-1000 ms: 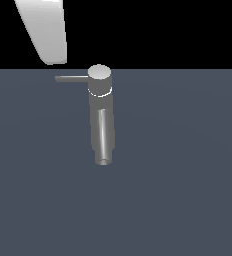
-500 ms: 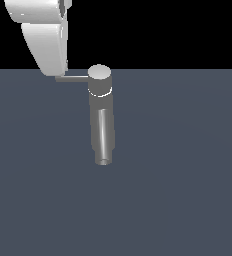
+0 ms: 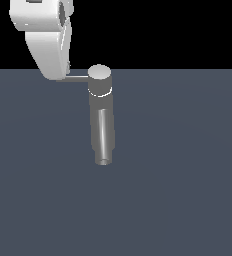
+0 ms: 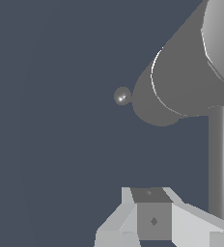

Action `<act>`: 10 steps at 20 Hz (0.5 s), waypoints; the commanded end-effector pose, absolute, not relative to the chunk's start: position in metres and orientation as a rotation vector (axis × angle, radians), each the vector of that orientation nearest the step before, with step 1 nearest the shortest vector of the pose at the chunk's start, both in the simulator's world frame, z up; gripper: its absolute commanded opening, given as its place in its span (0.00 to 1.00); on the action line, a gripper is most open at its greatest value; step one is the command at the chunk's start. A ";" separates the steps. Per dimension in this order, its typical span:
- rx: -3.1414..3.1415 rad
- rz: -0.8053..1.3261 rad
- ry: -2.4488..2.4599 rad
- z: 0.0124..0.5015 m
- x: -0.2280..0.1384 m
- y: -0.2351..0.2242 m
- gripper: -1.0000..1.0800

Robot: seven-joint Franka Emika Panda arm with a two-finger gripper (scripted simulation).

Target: Turn on the faucet by rotating a designated handle.

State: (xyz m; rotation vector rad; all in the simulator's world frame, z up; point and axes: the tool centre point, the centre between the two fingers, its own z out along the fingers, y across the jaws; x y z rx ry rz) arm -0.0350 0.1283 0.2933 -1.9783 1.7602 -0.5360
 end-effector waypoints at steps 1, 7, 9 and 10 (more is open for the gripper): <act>-1.973 -0.538 1.765 0.293 -0.034 0.128 0.00; -1.971 -0.538 1.767 0.293 -0.033 0.128 0.00; -1.971 -0.538 1.767 0.291 -0.036 0.128 0.00; -1.971 -0.538 1.767 0.290 -0.038 0.128 0.00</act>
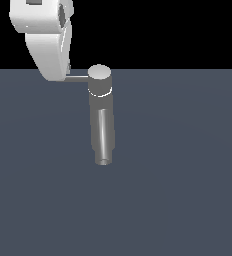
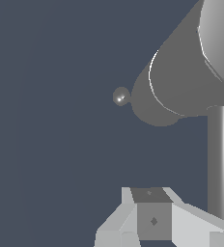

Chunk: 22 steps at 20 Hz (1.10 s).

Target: Turn on the faucet by rotating a designated handle.

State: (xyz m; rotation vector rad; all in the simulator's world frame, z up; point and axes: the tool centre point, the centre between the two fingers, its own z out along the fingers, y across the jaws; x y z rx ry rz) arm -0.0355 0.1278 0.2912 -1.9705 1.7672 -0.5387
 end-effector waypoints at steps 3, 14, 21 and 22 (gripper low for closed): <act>-1.971 -0.538 1.767 0.285 -0.045 0.128 0.00; -1.971 -0.539 1.767 0.267 -0.071 0.127 0.00; -1.971 -0.539 1.767 0.255 -0.089 0.127 0.00; -1.971 -0.539 1.767 0.254 -0.092 0.127 0.00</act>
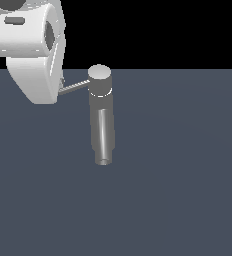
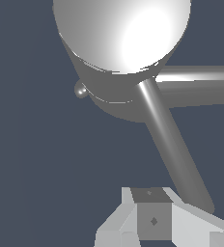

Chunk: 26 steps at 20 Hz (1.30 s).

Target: Turn on the faucet by rotating a designated handle.

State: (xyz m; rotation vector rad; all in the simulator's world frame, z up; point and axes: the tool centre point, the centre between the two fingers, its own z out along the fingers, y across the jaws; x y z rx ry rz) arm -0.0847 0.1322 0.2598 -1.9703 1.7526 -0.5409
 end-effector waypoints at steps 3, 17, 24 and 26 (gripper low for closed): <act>-1.971 -0.541 1.752 0.258 -0.088 0.131 0.00; -1.972 -0.541 1.757 0.246 -0.102 0.114 0.00; -1.972 -0.540 1.759 0.241 -0.109 0.105 0.00; -1.972 -0.540 1.759 0.240 -0.111 0.103 0.00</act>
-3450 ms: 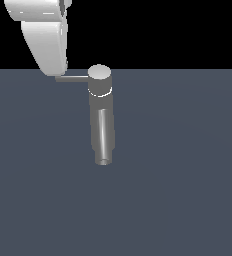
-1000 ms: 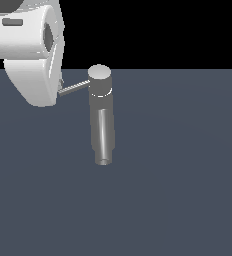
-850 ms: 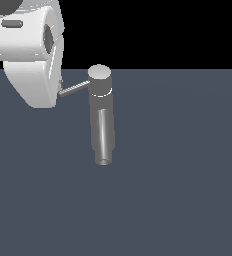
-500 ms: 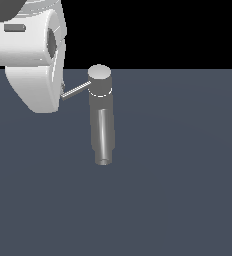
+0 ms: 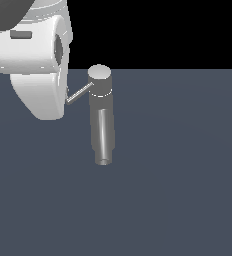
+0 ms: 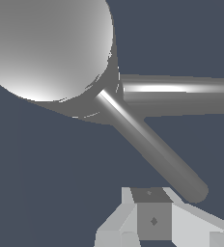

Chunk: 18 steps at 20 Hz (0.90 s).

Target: Turn on the faucet by rotating a designated handle.

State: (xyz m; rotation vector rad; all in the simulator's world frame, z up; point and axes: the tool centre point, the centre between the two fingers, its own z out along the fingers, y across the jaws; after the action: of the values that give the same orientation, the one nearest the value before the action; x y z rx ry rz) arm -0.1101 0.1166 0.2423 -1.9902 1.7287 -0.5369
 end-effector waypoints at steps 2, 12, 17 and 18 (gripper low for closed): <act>-1.972 -0.540 1.760 0.238 -0.113 0.101 0.00; -1.972 -0.540 1.762 0.231 -0.121 0.091 0.00; -1.972 -0.540 1.764 0.228 -0.126 0.086 0.00; -1.972 -0.540 1.765 0.227 -0.126 0.084 0.00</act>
State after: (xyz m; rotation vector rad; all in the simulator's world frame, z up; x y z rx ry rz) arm -0.1232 0.0928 0.2316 -1.9778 1.7433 -0.5424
